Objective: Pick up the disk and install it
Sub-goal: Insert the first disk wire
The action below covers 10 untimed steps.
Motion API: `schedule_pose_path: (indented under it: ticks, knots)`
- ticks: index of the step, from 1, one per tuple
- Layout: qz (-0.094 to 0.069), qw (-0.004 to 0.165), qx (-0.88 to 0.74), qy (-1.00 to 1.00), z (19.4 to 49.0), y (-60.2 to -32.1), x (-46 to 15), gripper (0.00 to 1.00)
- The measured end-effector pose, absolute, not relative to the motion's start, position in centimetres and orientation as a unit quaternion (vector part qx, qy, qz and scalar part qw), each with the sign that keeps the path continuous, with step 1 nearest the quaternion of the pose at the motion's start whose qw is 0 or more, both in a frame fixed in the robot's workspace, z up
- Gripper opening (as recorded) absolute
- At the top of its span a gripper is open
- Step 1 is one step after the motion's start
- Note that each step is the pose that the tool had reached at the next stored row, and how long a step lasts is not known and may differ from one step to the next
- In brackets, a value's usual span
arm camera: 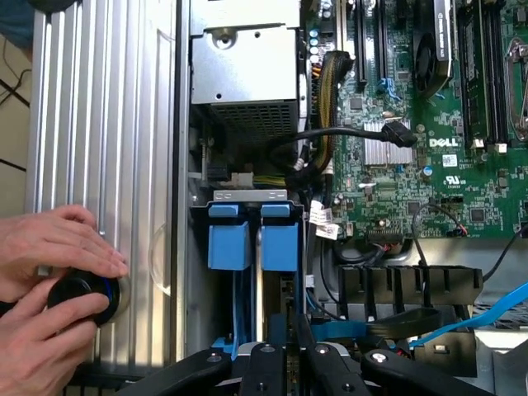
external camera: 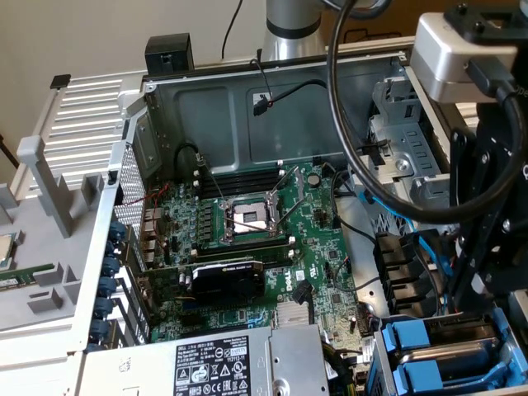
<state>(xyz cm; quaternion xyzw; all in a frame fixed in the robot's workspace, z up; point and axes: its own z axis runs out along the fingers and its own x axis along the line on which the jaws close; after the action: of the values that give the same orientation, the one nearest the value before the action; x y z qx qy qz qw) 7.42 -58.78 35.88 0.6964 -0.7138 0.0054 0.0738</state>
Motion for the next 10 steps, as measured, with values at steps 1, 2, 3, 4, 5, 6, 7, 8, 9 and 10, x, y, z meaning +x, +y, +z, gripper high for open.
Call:
schedule_pose_path:
  ticks: [1, 2, 3, 4, 5, 6, 7, 8, 9, 10]
  knots:
    - [0.008, 0.076, 0.696, -0.714, 35.82, -58.68, 7.42, 0.16]
    - [0.011, 0.079, 0.696, -0.714, 35.82, -58.6, 7.42, 0.16]
    - [0.014, 0.081, 0.696, -0.714, 35.82, -58.51, 7.42, 0.16]
    - [0.016, 0.082, 0.695, -0.714, 35.82, -58.43, 7.42, 0.16]
    - [0.017, 0.082, 0.695, -0.714, 35.82, -58.43, 7.42, 0.16]
    - [0.017, 0.082, 0.695, -0.714, 35.82, -58.43, 7.42, 0.16]
    - [0.017, 0.082, 0.695, -0.714, 35.82, -58.43, 7.42, 0.16]
    - [0.017, 0.082, 0.695, -0.714, 35.82, -58.43, 7.41, 0.16]
    - [0.017, 0.082, 0.695, -0.714, 35.82, -58.43, 7.41, 0.16]
    - [0.017, 0.082, 0.695, -0.714, 35.82, -58.43, 7.41, 0.16]
